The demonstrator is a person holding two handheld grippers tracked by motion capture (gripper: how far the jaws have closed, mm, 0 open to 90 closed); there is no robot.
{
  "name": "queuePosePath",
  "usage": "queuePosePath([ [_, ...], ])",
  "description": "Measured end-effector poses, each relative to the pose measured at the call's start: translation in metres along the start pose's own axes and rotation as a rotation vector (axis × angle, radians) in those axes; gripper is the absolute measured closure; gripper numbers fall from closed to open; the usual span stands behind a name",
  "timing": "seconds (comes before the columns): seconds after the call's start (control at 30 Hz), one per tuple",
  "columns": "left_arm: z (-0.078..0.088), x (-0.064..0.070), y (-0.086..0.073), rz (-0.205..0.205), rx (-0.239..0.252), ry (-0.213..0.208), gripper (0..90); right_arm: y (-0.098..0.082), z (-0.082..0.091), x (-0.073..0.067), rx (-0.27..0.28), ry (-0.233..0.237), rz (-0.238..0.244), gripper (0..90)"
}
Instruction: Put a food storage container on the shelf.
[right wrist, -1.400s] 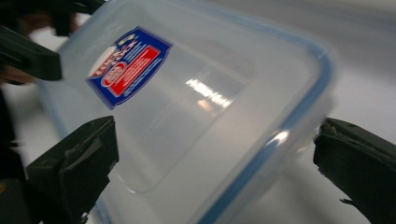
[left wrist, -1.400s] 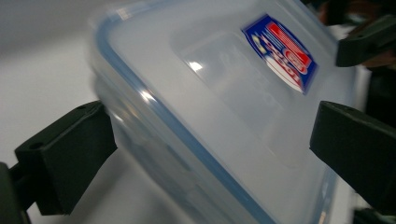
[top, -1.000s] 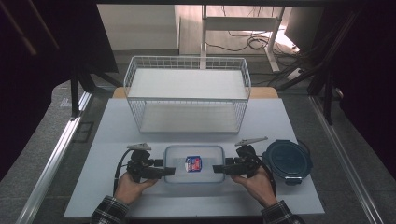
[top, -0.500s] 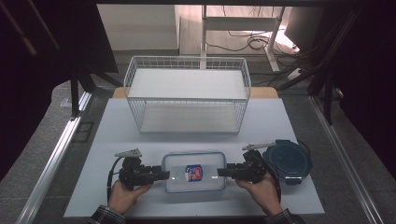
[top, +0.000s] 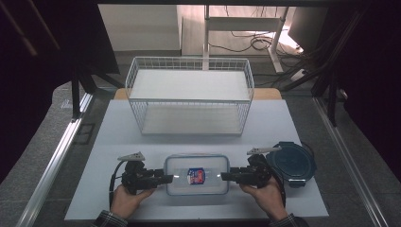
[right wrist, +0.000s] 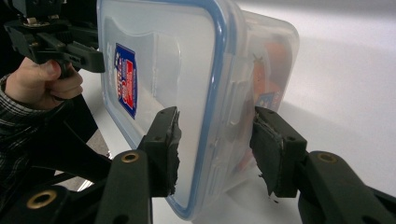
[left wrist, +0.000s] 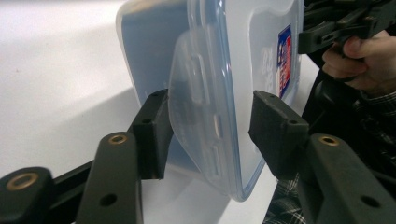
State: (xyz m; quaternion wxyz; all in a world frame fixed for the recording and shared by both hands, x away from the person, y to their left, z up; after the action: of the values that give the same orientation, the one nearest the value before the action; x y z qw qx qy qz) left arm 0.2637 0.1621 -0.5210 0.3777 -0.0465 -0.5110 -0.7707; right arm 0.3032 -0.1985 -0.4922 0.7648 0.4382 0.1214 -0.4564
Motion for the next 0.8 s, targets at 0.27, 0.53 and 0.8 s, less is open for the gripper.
queuePosePath([
  [0.27, 0.001, -0.001, -0.002, 0.048, 0.023, -0.014, 50.4, -0.004, -0.002, 0.0, 0.015, -0.008, -0.008, 50.8],
  [0.53, -0.004, 0.002, 0.013, 0.043, 0.037, 0.0, 50.9, 0.002, 0.008, -0.002, 0.07, -0.027, -0.037, 52.2],
  [0.8, 0.007, 0.0, 0.038, 0.009, 0.081, -0.006, 51.7, 0.023, 0.018, -0.01, 0.127, -0.023, 0.007, 52.2],
])
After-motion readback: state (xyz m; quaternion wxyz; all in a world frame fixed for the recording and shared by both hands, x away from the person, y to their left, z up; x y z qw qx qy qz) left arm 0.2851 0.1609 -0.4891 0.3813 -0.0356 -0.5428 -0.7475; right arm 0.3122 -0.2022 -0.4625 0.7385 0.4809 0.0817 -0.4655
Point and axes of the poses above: each handheld gripper's, and its own axes: z roughly backward along the jaws, y roughly out of its top, x roughly to its right, the point moved 2 cm from there along -z, roughly forward along the jaws, and after that the axes turned 8 degrees about -z, right-handed, at the moved point
